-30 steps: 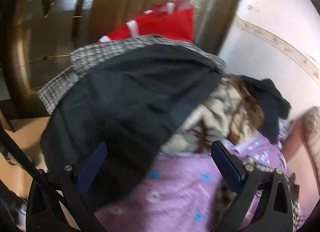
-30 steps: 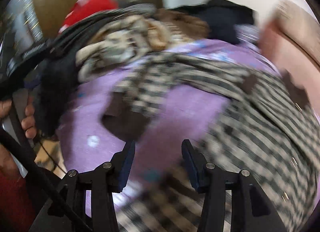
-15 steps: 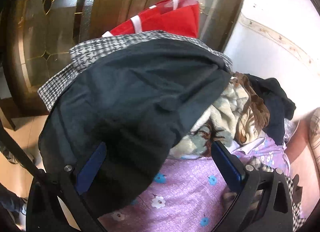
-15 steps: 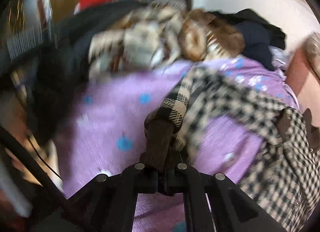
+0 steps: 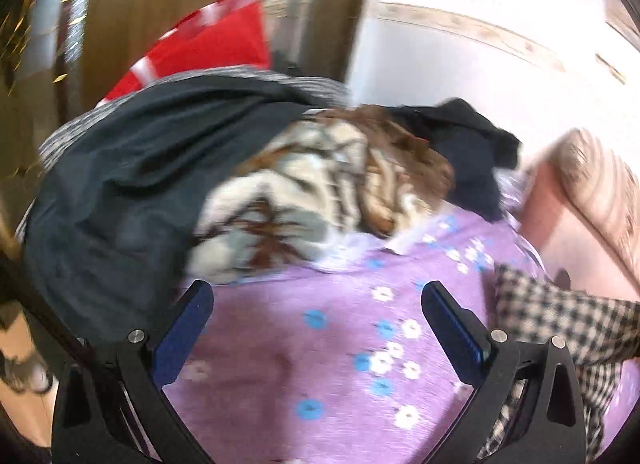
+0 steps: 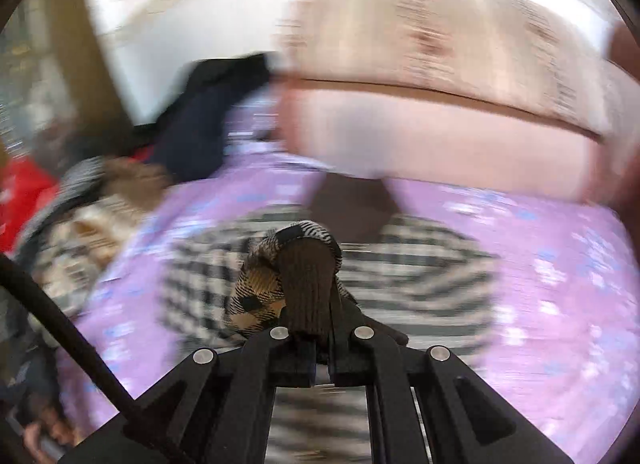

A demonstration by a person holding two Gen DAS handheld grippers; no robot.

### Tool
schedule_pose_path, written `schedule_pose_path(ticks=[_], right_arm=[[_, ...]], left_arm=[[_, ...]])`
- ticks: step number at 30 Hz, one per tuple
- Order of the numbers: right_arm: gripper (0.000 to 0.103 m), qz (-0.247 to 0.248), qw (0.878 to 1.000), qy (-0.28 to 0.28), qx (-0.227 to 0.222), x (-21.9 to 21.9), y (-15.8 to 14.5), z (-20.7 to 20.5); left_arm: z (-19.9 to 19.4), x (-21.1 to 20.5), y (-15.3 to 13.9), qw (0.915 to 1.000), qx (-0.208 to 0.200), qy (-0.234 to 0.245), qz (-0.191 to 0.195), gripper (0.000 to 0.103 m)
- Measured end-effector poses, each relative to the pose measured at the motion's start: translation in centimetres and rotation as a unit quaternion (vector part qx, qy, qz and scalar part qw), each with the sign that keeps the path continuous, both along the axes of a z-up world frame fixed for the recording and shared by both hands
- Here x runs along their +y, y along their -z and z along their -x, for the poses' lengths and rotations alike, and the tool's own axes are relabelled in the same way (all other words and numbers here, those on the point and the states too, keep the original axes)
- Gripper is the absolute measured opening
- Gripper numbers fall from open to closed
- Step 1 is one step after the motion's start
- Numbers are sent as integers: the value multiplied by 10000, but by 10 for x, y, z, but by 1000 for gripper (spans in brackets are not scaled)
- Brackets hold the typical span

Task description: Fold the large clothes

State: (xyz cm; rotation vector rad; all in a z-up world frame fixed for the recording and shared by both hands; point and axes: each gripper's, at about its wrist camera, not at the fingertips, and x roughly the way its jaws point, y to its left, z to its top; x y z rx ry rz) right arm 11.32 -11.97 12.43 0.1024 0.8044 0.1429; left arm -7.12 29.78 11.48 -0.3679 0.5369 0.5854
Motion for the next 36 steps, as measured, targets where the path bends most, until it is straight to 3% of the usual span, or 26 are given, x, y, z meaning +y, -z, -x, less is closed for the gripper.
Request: schedule_pose_path(ticks=[3,6,8,10,11,14,17,19,22,26,29,34,35,36], right_arm=[[4,346,9960,753,342,-58,29,-28],[6,473,9892,1077,869,-91,61,-51],[14,476,9839,1480,884,-107,68,-52],[29,221,9827,1677,750,-121,68,-46],[30,169,9823,1764,605,-125,64,-42],[30,215,9853,1673,285,-121,51,-29],[30,24,9923,1231,103,-101,42,-25],[30,-189,9959,875,134,-83,44,-25],[30,-553,9963,370,544,-61,70,-39],[30,-370,9912,784,1000,-68,112,-57],[25,-707,9807,1089,1463,-92,145,-63],[27,-863,9836,1036,1195,-99,123,-37],[29,-897,9846,987,1127,-102,116,-27],[39,-938,9852,966,1065,-108,111,-14]], left_arm=[[-20,-28,1,9989,5,396,-233,103],[-38,-54,3,9960,47,760,-476,103],[-47,-71,4,9935,111,919,-665,103],[-55,-88,5,9903,173,1118,-805,103],[-56,-91,6,9896,187,1174,-814,103],[-62,-103,8,9873,247,1347,-806,103],[-67,-111,13,9855,355,1483,-737,103],[-69,-114,16,9847,400,1526,-735,103],[-71,-119,19,9830,452,1597,-787,103],[-74,-118,21,9825,480,1624,-776,103],[-75,-114,22,9826,483,1648,-703,103],[-78,-112,26,9797,555,1866,-471,103],[-77,-113,27,9782,569,1954,-414,103],[-77,-114,28,9766,580,2041,-349,103]])
